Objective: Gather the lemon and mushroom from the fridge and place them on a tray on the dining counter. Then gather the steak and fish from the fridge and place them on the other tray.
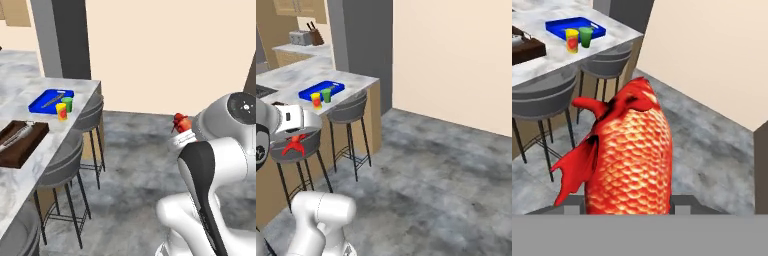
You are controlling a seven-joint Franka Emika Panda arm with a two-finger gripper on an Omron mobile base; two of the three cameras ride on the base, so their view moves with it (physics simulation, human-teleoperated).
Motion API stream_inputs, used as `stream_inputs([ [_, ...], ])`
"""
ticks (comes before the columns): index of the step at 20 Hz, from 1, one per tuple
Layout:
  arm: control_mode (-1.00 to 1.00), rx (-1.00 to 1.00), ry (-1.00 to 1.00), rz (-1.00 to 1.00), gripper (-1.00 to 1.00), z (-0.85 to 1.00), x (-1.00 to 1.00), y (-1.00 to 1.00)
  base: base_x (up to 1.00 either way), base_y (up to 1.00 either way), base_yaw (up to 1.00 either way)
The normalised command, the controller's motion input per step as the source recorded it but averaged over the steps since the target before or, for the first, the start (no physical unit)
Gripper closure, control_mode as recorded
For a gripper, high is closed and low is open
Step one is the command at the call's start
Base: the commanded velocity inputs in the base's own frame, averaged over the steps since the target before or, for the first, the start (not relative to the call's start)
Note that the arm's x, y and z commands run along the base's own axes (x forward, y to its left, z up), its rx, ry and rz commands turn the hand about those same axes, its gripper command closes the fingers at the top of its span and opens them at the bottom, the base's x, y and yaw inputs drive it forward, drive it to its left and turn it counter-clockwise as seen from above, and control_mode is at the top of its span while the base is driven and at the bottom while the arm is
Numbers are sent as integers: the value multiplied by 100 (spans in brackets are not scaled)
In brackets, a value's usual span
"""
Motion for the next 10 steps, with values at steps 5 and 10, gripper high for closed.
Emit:
stream_inputs([
  [5, 100, 0, 0, 0, 100, 0, 0, 0, 89, -51, 29],
  [10, 100, 0, 0, 0, 100, 0, 0, 0, 88, -50, 30],
])
